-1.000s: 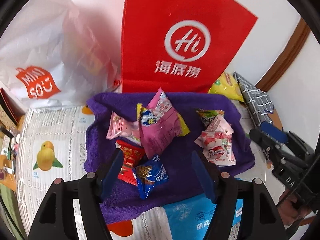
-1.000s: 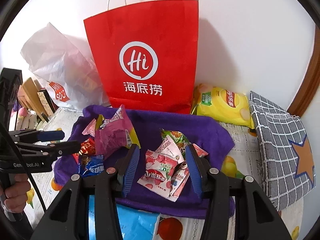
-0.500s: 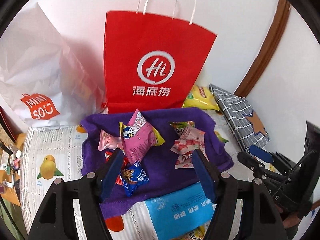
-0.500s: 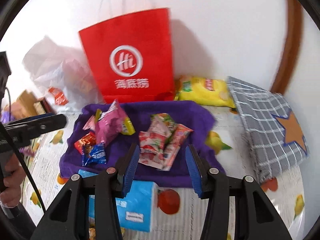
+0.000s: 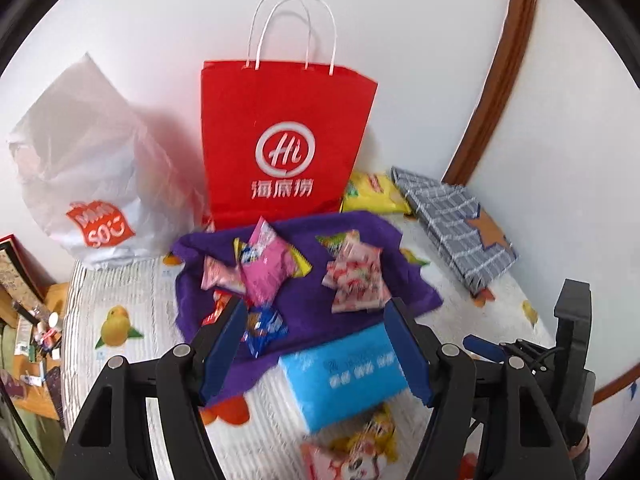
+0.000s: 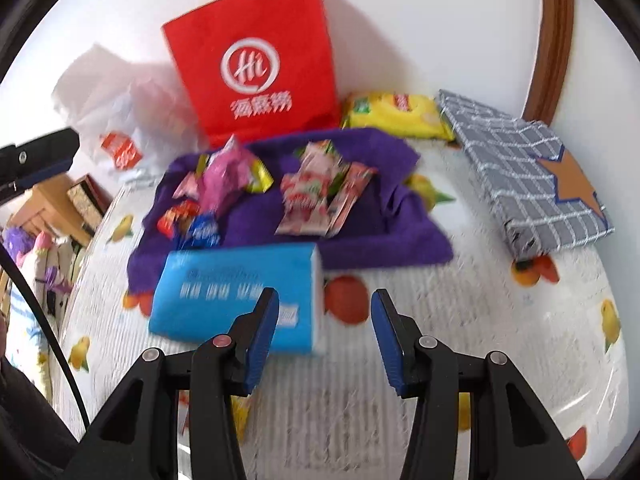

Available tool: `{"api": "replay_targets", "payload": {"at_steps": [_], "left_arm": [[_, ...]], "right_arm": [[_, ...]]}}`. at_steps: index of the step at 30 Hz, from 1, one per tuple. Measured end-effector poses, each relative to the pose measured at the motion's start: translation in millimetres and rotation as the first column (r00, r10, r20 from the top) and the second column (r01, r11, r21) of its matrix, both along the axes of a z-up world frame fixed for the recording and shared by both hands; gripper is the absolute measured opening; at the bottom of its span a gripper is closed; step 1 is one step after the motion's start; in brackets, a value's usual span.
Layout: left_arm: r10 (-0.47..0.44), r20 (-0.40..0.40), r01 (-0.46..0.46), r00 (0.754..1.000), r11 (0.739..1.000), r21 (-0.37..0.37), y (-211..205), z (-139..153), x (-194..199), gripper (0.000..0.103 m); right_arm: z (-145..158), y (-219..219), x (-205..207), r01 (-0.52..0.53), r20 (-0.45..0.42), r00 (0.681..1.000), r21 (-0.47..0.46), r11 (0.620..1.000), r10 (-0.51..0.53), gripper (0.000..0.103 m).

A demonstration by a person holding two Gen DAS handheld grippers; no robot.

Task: Organize snacks
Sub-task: 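Move both grippers back past the blue tissue pack to the remaining snacks, then grasp the yellow chip bag with the right gripper while the left grasps the panda packet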

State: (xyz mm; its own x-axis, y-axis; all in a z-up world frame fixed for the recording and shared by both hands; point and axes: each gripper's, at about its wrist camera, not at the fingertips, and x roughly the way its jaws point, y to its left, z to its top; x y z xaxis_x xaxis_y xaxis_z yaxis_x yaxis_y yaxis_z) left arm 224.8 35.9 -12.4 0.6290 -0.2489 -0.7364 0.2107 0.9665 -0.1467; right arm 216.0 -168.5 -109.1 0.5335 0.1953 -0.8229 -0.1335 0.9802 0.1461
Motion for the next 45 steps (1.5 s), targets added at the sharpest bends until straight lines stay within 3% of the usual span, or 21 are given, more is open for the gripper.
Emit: {"api": "replay_targets", "payload": {"at_steps": [5, 14, 21, 36, 45], "left_arm": [[0.005, -0.044, -0.005, 0.999, 1.000, 0.001, 10.8, -13.7, -14.7, 0.069], [0.006, -0.080, -0.007, 0.997, 1.000, -0.011, 33.6, -43.8, -41.4, 0.072], [0.018, -0.115, -0.022, 0.993, 0.999, -0.032, 53.0, -68.0, -49.6, 0.072], [0.036, -0.145, -0.044, 0.989, 0.998, -0.050, 76.1, -86.7, -54.7, 0.071], [0.041, -0.170, -0.051, 0.985, 0.997, -0.057, 76.4, -95.2, -52.3, 0.072]], "right_arm": [[-17.5, 18.0, -19.5, -0.025, -0.048, 0.999, 0.015, 1.000, 0.025, 0.048], [-33.1, 48.1, -45.2, -0.067, -0.043, 0.997, 0.056, 0.996, 0.069, 0.053], [-46.0, 70.0, -48.8, -0.090, -0.066, 0.994, 0.035, 0.995, 0.093, 0.054], [-68.0, 84.8, -42.8, -0.075, -0.093, 0.993, -0.005, 0.997, 0.074, 0.054], [-66.6, 84.9, -44.9, -0.099, -0.072, 0.992, -0.004, 0.995, 0.099, 0.046]]}}
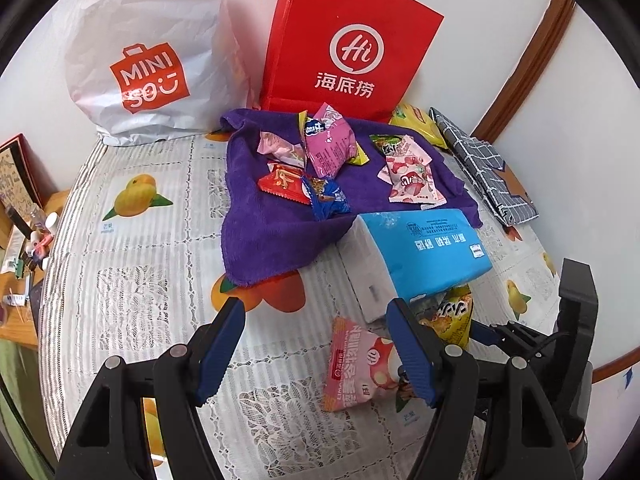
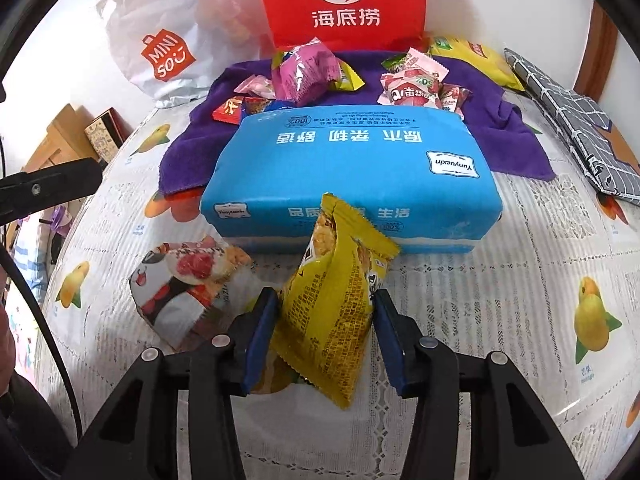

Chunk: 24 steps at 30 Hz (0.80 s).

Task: Organize snacks
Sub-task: 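Grasp the yellow chip bag with the right gripper while the left grasps the panda packet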

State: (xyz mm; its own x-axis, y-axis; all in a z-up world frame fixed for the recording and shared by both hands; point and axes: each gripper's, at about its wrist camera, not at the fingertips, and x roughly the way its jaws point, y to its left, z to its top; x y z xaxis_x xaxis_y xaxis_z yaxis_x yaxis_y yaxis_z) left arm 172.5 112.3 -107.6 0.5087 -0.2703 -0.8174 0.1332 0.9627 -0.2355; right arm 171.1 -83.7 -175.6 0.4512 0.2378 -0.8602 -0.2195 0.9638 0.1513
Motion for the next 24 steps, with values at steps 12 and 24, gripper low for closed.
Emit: {"api": "replay_targets", "payload": {"at_steps": [12, 24], "left_arm": [[0.012, -0.017, -0.012, 1.000, 1.000, 0.002, -1.9, -6.6, 1.2, 0.071], [0.041, -0.037, -0.041, 0.999, 0.999, -0.024, -0.9, -12.3, -5.9, 0.071]], "right_arm": [[7.5, -9.5, -5.7, -0.024, 0.025, 0.999, 0.006, 1.000, 0.024, 0.039], [13.7, -41.2, -14.1, 0.001, 0.069, 0.998, 0.017, 1.000, -0.002, 0.039]]}}
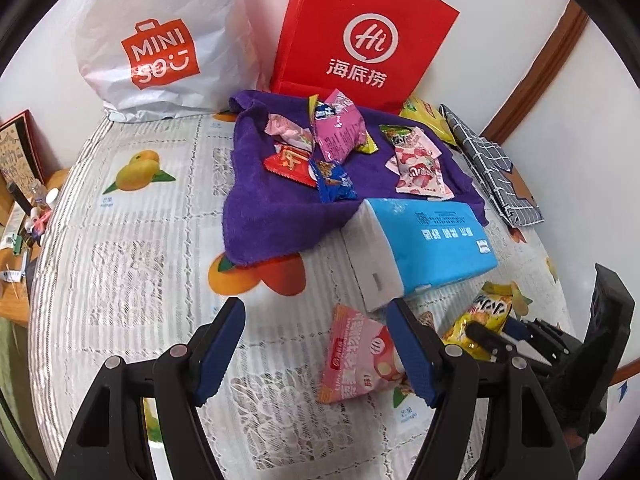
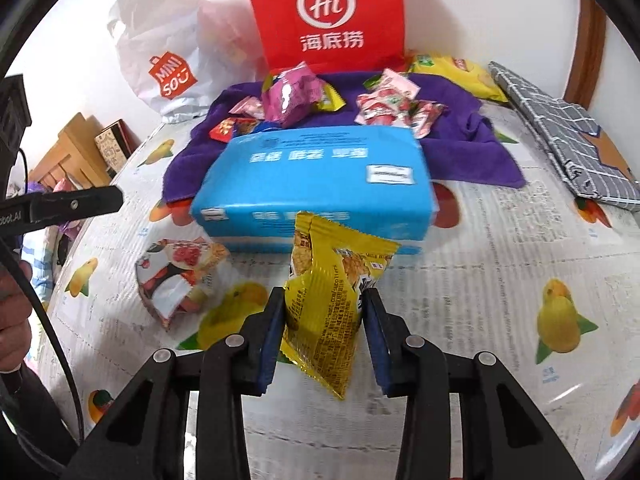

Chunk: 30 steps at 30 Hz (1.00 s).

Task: Organize snacks
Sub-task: 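Grasp the yellow chip bag with the right gripper while the left grasps the panda packet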

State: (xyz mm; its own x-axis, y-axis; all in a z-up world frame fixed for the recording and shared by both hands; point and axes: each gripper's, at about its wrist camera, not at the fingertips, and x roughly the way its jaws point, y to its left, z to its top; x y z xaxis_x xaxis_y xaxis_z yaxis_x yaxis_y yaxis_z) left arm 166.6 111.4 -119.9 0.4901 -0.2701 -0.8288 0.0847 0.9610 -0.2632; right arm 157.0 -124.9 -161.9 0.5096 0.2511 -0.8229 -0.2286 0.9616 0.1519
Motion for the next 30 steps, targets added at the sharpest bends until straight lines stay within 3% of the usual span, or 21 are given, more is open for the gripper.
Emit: {"api": "replay_targets", "payload": {"at_steps": [5, 20, 30], "left_arm": [[-0.018, 0.002, 0.018, 1.000, 1.000, -0.010, -16.6, 0.4, -6.4, 0.072], [-0.045, -0.054, 0.047, 0.998, 0.998, 0.049, -66.2, -13.0, -15.6, 0.076], [-0.021, -0.100, 0.035, 0.995, 0.990, 0.139, -87.4, -38.5, -17.9, 0.077]], "right_arm": [[-4.6, -22.0, 0.5, 0.031, 0.001, 1.000, -0.001, 1.000, -0.031, 0.039], [-9.8, -56.1, -2.0, 0.054, 0.022, 0.998, -0.011, 0.998, -0.054, 0.039], [-13.2, -58.4, -6.0, 0.015, 0.039, 0.999, -0.013, 1.000, -0.014, 0.038]]}}
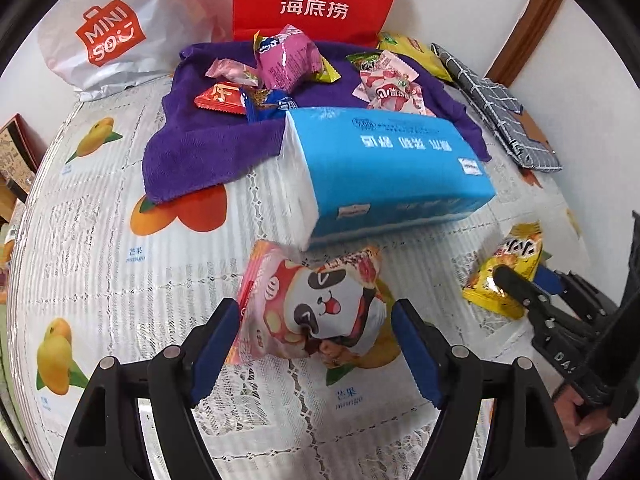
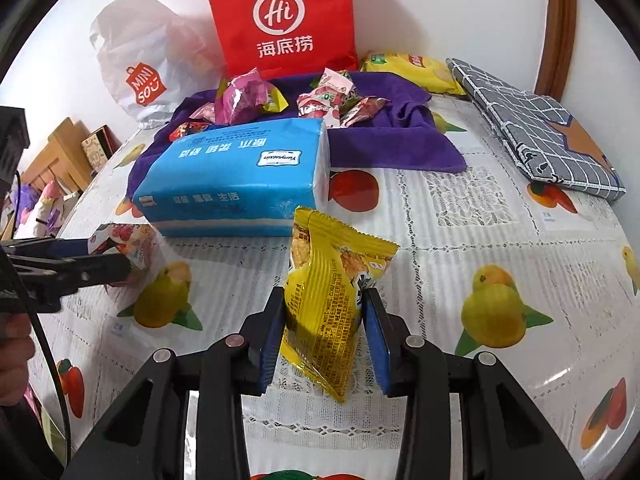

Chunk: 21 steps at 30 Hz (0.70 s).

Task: Organize snacks
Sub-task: 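Grasp the yellow chip bag with the right gripper while the left grasps the panda packet, then carry both held packets up and over the purple towel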

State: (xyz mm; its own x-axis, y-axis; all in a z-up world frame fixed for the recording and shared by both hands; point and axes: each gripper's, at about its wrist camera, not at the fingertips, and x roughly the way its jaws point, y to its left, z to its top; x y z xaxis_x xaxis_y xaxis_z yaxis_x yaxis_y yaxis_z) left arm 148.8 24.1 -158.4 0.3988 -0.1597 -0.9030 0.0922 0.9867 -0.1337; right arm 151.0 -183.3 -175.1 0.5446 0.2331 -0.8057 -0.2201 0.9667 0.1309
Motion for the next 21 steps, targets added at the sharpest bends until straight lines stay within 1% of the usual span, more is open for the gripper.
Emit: {"api": "replay_targets", "payload": {"at_steps": [3, 5, 6, 7, 8, 12, 17, 19, 21], "left_arm": [[0.008, 0.009, -0.008, 1.000, 1.000, 0.023, -1.1, -3.4, 0.0, 0.076], [0.010, 0.004, -0.010, 1.000, 1.000, 0.028, 0.0, -5.4, 1.3, 0.072], [0.008, 0.003, -0.008, 1.000, 1.000, 0.021, 1.0, -6.3, 1.5, 0.061], [0.005, -0.001, -0.005, 1.000, 1.000, 0.022, 2.2, -7.2, 1.9, 0.056], [0.000, 0.000, 0.000, 1.000, 1.000, 0.022, 2.7, -7.0, 2.0, 0.055], [-0.013, 0.037, 0.013, 0.999, 1.000, 0.012, 6.7, 0.8, -2.0, 0.046], [-0.030, 0.075, 0.031, 0.997, 0.999, -0.015, 11.8, 12.4, -7.4, 0.043], [-0.035, 0.082, 0.037, 0.996, 0.999, -0.020, 12.7, 14.8, -8.3, 0.039], [-0.042, 0.093, 0.045, 0.995, 0.998, -0.036, 13.4, 17.9, -9.7, 0.038]], "right_arm": [[-0.3, -0.6, 0.7, -0.002, 0.002, 1.000, -0.003, 1.000, 0.002, 0.038], [-0.3, -0.9, 1.0, 0.002, 0.005, 1.000, -0.010, 1.000, -0.002, 0.038], [-0.2, -0.9, 1.5, 0.003, 0.005, 1.000, -0.011, 1.000, -0.003, 0.038], [0.1, -1.6, 1.8, 0.004, 0.006, 1.000, -0.012, 1.000, -0.004, 0.038], [0.3, -1.8, 2.4, 0.004, 0.006, 1.000, -0.013, 1.000, -0.004, 0.038], [1.9, -2.3, 3.7, 0.010, 0.009, 1.000, -0.026, 1.000, -0.010, 0.038], [5.2, -2.0, 5.9, 0.015, 0.009, 1.000, -0.025, 1.000, -0.015, 0.038], [6.7, -0.4, 6.3, 0.016, 0.013, 1.000, -0.031, 0.999, -0.015, 0.038], [8.9, 2.1, 6.5, 0.012, 0.016, 1.000, -0.033, 0.999, -0.011, 0.038]]}}
